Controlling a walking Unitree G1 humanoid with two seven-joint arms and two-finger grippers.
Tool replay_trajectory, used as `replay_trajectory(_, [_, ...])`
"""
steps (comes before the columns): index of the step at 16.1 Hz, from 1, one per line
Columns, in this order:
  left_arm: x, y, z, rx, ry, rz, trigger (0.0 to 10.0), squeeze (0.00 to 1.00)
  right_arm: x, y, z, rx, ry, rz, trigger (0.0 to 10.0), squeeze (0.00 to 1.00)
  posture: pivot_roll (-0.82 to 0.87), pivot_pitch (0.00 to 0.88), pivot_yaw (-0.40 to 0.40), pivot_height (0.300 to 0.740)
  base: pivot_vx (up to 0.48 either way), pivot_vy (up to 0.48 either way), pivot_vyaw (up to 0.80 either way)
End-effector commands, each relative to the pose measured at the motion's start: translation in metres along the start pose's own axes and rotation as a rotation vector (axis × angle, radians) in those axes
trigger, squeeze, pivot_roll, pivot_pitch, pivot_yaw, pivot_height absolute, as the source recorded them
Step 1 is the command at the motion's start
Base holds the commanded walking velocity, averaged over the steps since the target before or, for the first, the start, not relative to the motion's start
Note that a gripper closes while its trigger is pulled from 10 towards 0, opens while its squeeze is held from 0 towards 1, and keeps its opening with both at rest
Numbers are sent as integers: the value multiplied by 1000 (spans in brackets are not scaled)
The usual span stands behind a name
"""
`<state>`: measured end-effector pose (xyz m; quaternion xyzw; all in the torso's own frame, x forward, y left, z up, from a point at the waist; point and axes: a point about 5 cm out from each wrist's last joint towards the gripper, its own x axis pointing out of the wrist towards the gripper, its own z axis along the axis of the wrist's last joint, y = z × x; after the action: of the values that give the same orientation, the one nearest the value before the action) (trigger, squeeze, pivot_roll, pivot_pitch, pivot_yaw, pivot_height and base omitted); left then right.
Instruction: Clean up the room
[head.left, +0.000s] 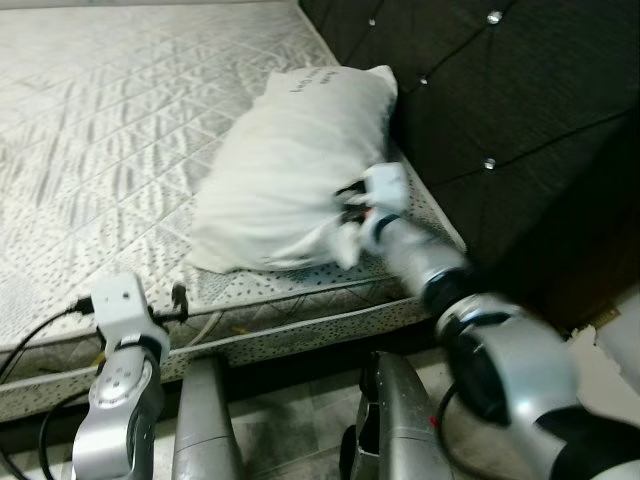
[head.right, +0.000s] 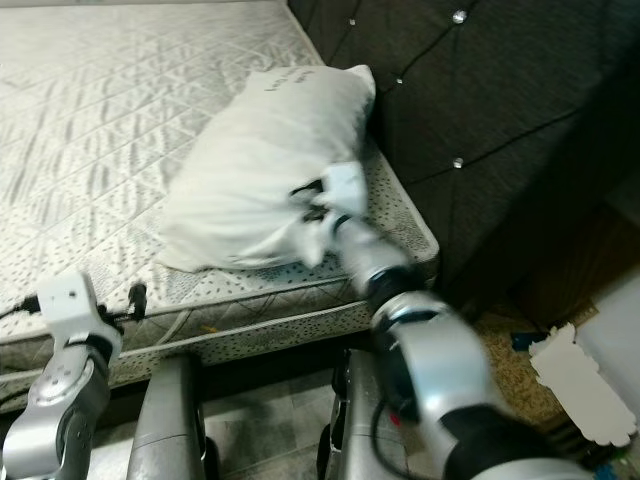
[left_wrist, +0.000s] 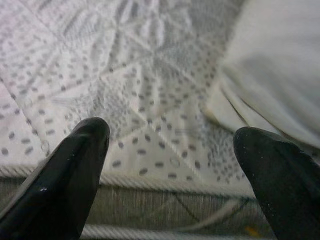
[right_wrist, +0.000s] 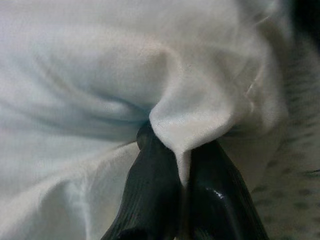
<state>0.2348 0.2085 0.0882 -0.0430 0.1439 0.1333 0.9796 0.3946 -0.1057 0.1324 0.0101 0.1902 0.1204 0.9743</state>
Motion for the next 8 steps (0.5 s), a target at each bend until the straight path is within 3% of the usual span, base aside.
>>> replay_trajectory(1, [1,0,-1,11,3,0,10000,0,-10,-37,56,6,-182,-127,0,0,-2,0,-60,536,0,0,0])
replay_trajectory(2, [2,0,-1,10,-1,3,10000,0,-17,-54,71,6,-224,-172,0,0,-8,0,-54,536,0,0,0])
replay_trajectory(6, [3,-2,8,-9,-58,-10,10000,0,-34,-90,93,14,-304,-260,0,0,-1,0,-45,536,0,0,0])
replay_trajectory(8, [4,0,10,6,-63,-6,10000,0,-51,-117,110,27,-392,-342,0,0,3,0,-34,536,0,0,0])
